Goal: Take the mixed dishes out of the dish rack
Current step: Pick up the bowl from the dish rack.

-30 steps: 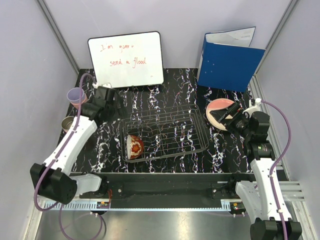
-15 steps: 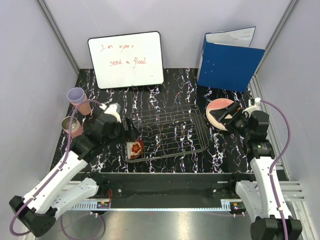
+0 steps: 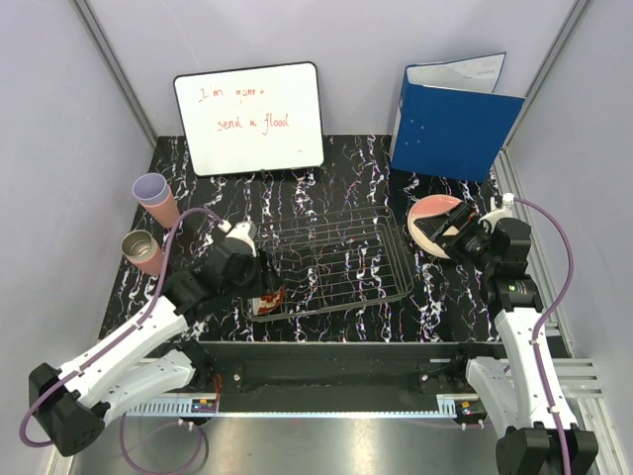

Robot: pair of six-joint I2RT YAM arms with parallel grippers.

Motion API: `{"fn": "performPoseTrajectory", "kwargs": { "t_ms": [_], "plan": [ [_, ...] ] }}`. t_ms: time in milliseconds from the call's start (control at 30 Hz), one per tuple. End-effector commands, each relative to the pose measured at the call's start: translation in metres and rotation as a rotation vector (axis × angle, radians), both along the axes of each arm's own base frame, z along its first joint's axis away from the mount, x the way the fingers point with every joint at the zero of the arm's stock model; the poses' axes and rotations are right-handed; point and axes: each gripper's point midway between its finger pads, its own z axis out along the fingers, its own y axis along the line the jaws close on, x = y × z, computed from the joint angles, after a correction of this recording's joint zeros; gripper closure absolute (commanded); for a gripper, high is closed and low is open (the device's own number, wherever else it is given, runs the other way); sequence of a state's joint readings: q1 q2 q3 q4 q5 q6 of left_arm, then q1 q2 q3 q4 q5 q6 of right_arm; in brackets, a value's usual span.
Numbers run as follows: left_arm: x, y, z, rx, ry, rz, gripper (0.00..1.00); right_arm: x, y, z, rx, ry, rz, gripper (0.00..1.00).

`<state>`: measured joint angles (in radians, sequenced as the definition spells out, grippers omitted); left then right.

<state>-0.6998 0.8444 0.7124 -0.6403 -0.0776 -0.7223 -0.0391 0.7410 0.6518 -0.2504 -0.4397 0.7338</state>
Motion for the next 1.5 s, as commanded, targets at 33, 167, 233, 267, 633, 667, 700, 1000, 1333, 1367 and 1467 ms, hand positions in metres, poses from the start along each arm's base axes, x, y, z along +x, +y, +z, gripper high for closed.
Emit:
{"fn": "performPoseTrajectory", "kwargs": {
  "t_ms": [33, 167, 233, 267, 633, 667, 700, 1000, 1333, 1367, 1467],
  "plan": [
    [0.000, -0.014, -0.005, -0.041, -0.004, -0.024, 0.55, 0.002, 0.005, 0.008, 0.001, -0.043, 0.026, 0.01],
    [0.000, -0.013, -0.008, -0.040, -0.002, -0.023, 0.62, 0.003, 0.005, 0.007, 0.003, -0.039, 0.027, 0.01],
    [-0.001, -0.013, -0.011, -0.034, 0.005, -0.025, 0.72, 0.003, 0.006, 0.007, 0.005, -0.039, 0.028, 0.01],
    [-0.002, -0.013, -0.012, -0.034, 0.010, -0.029, 0.77, 0.003, 0.006, 0.007, 0.005, -0.040, 0.028, 0.01],
    [0.010, -0.009, 0.040, 0.000, -0.109, -0.058, 1.00, 0.003, 0.006, 0.013, 0.004, -0.050, 0.030, 0.01],
    [0.012, -0.008, 0.044, 0.004, -0.118, -0.056, 1.00, 0.003, 0.006, 0.015, 0.006, -0.057, 0.032, 0.01],
    [0.013, -0.007, 0.047, 0.012, -0.124, -0.052, 1.00, 0.003, 0.006, 0.014, 0.006, -0.053, 0.032, 0.01],
    [0.009, -0.003, 0.030, 0.032, -0.083, -0.036, 1.00, 0.000, 0.006, 0.016, 0.006, -0.059, 0.032, 0.01],
    [0.000, -0.007, 0.001, -0.065, -0.094, -0.044, 1.00, -0.002, 0.006, 0.011, 0.005, -0.053, 0.031, 0.01],
    [-0.001, -0.009, 0.000, -0.087, -0.096, -0.049, 1.00, -0.002, 0.006, 0.011, 0.005, -0.051, 0.029, 0.01],
    [-0.003, -0.010, -0.008, -0.141, -0.095, -0.041, 1.00, -0.003, 0.005, 0.010, 0.004, -0.051, 0.025, 0.01]
  ]
}}
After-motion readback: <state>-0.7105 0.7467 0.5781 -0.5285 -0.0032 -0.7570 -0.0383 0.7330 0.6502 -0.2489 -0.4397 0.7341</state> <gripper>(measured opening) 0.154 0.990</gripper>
